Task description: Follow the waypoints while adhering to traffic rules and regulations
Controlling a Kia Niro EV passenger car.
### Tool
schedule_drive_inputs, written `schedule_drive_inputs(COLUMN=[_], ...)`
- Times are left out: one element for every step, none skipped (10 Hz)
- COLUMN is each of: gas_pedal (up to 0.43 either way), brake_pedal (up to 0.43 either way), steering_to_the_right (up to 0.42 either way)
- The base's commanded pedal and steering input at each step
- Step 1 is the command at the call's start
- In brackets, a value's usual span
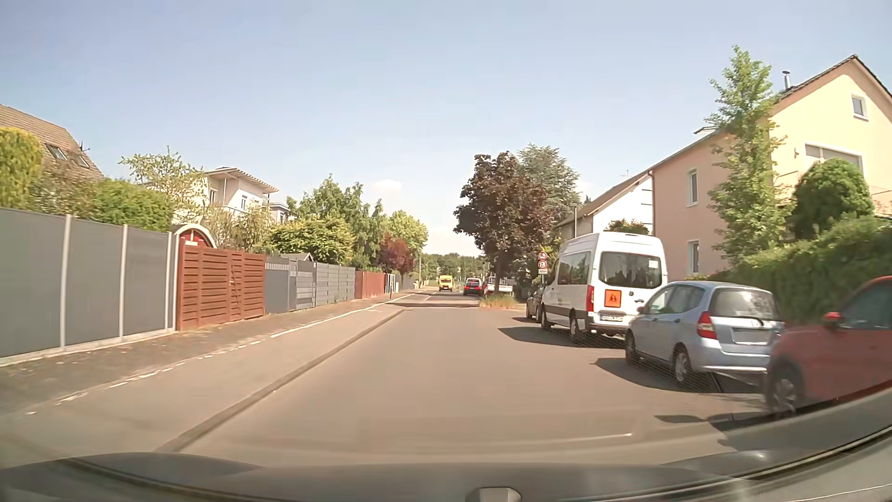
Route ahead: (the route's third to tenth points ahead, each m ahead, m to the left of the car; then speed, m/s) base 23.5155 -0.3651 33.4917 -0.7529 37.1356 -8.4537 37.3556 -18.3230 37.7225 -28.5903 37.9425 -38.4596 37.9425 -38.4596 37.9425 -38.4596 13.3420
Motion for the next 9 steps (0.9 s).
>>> schedule_drive_inputs(gas_pedal=[0.0,0.0,0.0,0.0,0.0,0.0,0.0,0.0,0.0], brake_pedal=[0.213,0.226,0.244,0.25,0.256,0.262,0.274,0.287,0.293], steering_to_the_right=[-0.004,-0.004,-0.004,-0.004,-0.004,-0.004,-0.004,-0.004,-0.004])
